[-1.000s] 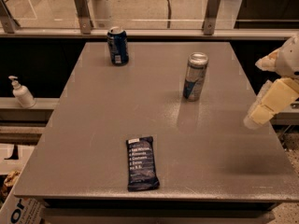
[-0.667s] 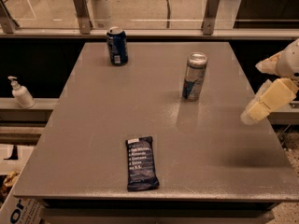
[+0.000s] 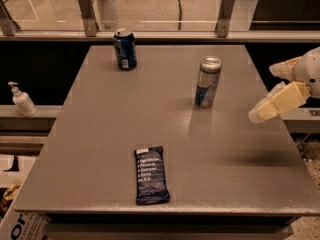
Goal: Knock redbull can over
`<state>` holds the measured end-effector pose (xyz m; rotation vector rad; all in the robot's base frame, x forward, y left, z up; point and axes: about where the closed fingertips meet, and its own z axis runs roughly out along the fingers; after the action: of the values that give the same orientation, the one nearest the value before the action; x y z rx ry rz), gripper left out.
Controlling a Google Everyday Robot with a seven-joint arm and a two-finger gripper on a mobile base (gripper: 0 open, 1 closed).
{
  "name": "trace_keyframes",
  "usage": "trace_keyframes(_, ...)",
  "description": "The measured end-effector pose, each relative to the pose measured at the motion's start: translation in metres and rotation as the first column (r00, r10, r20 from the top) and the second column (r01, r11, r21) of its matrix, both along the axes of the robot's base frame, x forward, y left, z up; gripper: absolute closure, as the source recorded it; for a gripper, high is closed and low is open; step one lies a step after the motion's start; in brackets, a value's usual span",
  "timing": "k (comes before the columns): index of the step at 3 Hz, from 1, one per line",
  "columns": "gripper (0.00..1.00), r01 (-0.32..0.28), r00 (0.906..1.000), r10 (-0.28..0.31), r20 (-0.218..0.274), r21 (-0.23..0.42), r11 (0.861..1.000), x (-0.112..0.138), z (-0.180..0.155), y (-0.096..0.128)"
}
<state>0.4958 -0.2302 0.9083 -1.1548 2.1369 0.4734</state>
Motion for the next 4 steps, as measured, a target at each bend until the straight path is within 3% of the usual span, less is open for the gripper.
trace_keyframes(1, 0.0, 0.025, 0.998, -0.032, 0.054, 0.127, 0.992, 0.015, 0.002, 0.003)
trace_keyframes(2, 0.0, 0.008, 0.9944, -0.037, 0.099, 0.28, 0.96, 0.022, 0.014, 0.013)
trace_keyframes(3, 0.0, 0.008, 0.9945, -0.037, 0.098, 0.277, 0.961, 0.022, 0.013, 0.013)
trace_keyframes(4, 0.0, 0.014, 0.9914, -0.056, 0.118, 0.33, 0.944, 0.024, 0.014, 0.023)
